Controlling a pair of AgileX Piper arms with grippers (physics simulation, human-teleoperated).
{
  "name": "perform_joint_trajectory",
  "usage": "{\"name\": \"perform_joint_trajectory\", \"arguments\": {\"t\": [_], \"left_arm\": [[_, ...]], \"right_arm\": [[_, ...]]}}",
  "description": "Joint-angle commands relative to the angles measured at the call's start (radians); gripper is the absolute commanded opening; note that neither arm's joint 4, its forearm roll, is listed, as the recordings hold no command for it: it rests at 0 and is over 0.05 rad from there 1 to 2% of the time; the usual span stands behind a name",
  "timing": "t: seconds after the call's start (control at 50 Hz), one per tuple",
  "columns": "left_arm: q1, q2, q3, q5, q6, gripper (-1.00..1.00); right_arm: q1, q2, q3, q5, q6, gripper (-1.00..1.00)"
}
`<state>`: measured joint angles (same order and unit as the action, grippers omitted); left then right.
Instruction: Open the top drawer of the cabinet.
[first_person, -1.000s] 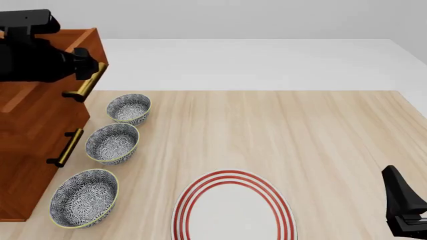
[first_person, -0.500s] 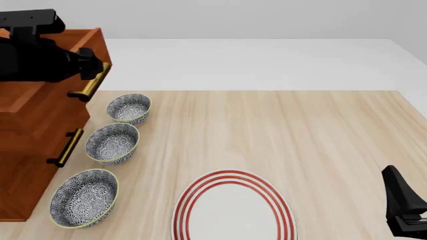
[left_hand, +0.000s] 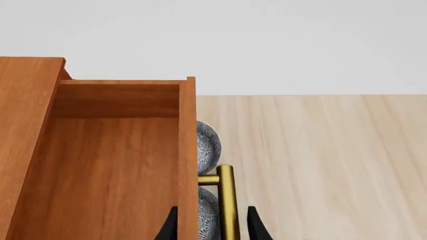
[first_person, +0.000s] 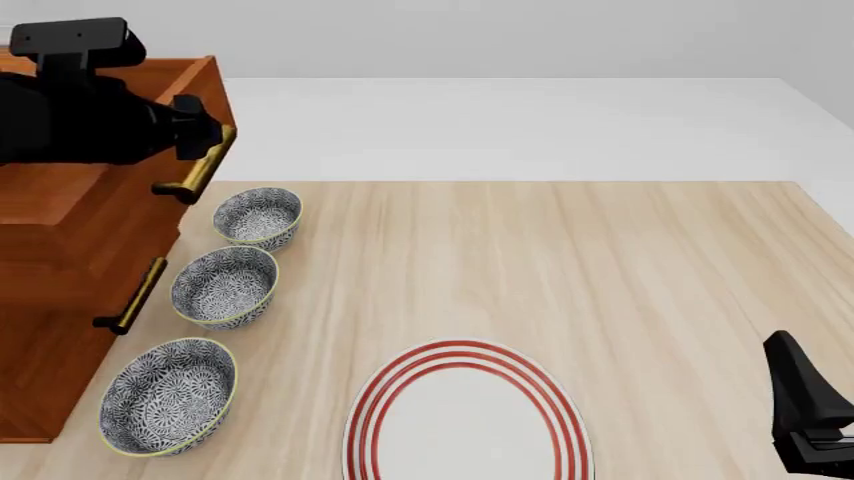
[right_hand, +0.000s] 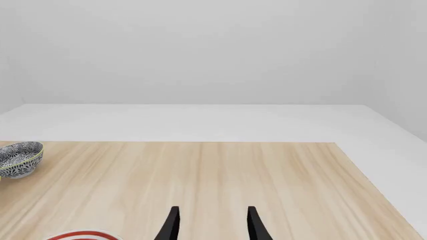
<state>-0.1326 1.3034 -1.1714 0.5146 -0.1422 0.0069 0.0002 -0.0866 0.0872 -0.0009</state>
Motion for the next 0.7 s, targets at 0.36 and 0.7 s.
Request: {"name": "perform_joint_trajectory", "arguments": {"t": [0.36,0.7], "left_arm": [[-0.061,0.079,0.016,-0.002,0.056,1.00],[-0.089,0.077,0.025,-0.009,0.044,1.00]], "right_arm": [[0.000,0.000,0.000,0.000,0.000,1.00],[0.000,0.000,0.000,0.000,0.000,1.00]]}}
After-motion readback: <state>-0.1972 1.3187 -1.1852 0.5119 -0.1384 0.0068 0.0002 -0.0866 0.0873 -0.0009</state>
